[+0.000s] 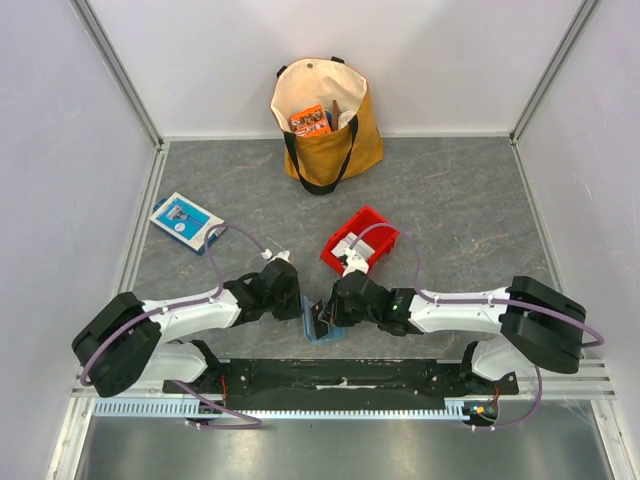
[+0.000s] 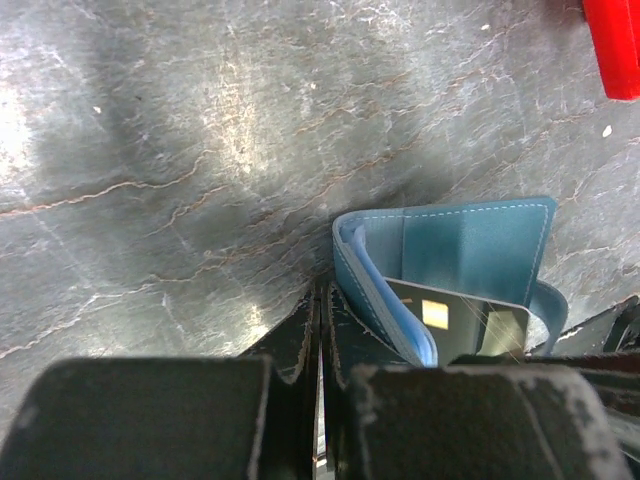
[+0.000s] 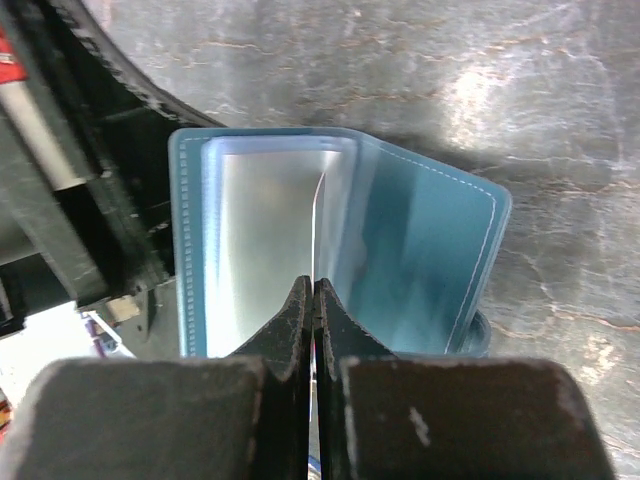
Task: Put the credit cards into the card holder
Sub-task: Open the card holder at the corner of the board.
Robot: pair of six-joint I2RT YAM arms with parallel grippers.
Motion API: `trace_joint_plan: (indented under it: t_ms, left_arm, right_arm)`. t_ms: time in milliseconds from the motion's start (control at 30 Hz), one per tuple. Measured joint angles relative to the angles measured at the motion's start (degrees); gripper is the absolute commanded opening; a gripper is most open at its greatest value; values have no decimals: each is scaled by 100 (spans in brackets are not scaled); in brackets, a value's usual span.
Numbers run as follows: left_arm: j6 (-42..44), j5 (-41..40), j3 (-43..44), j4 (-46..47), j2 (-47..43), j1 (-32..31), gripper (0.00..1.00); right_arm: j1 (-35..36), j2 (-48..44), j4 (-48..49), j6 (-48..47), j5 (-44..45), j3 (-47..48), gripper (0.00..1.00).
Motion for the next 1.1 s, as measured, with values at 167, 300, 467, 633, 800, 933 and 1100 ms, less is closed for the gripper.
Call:
trace_joint_plan:
  t_ms: [167, 300, 467, 633, 800, 933, 1100]
  left_arm:
    - [-2, -13, -17, 39, -17, 0, 7]
    - [-2, -129, -251, -26, -380, 26, 25]
    - [-2, -304, -369, -295, -807, 72, 50]
    - [-9, -367, -391, -765, -1488, 72, 63]
    - [-76, -352, -389, -881, -2450, 70, 67]
    - [-149, -334, -389, -828, -2695, 70, 70]
    - [-195, -334, -345, -804, -2317, 70, 72]
  right_arm:
    - [98, 275, -435, -92, 269, 247, 0]
    - [214, 713, -763, -168, 498, 682, 0]
    - [409, 992, -1082, -212, 815, 1128, 0]
    - [474, 1137, -1178, -208, 1005, 1268, 0]
    - [498, 1167, -1172, -212, 1023, 1320, 0]
    - [498, 1167, -1172, -214, 1023, 1325, 0]
    - [498, 1167, -1163, -214, 1021, 1325, 0]
